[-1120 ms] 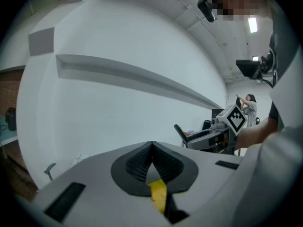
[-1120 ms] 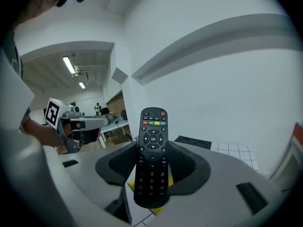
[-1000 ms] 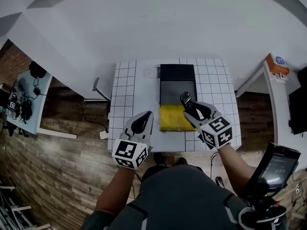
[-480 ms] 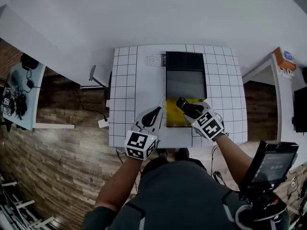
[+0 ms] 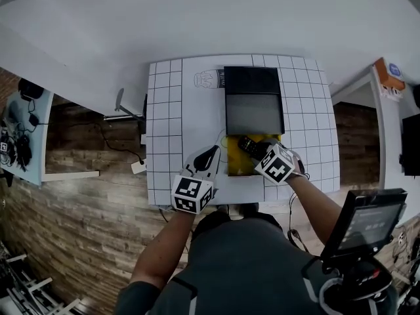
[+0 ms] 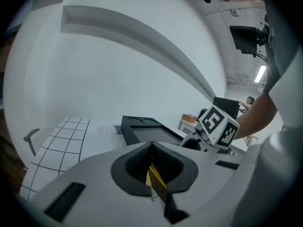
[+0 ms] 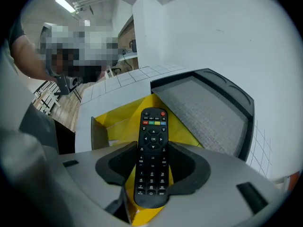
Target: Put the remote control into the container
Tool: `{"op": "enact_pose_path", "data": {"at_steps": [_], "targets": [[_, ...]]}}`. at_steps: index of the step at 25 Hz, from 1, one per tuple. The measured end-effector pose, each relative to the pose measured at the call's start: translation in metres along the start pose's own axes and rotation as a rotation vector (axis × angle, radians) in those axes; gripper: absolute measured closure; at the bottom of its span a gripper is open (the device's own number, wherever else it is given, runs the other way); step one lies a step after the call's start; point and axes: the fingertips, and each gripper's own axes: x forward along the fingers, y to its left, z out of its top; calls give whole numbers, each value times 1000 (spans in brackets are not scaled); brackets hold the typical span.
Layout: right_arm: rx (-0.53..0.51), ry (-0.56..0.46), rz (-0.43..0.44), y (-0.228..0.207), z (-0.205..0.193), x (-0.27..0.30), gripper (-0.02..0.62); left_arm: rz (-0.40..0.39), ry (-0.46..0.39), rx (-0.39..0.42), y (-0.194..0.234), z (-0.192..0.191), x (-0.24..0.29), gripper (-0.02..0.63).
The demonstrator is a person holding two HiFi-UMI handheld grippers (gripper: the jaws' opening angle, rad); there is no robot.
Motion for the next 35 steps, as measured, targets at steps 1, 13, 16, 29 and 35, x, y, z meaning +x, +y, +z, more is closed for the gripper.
{"op": "enact_pose_path", "data": {"at_steps": [1,13,16,29,35], "targets": [[-7,16,4,0,-1,3,387,1,5,-1,1,-2,1,597],[-80,167,59,9,-14,22,387,19,15,-24,6,-3,2,597],[-74,171,63,8,-14,22,387,20,16,-24,5,-2,1,597],[-73,152,42,8,-13,21,379,36,-10,-11,-1,12,-12,597],[-90,66,-1,-1,-10,11,319,53,-41,3,-8,25,-23,597]]}}
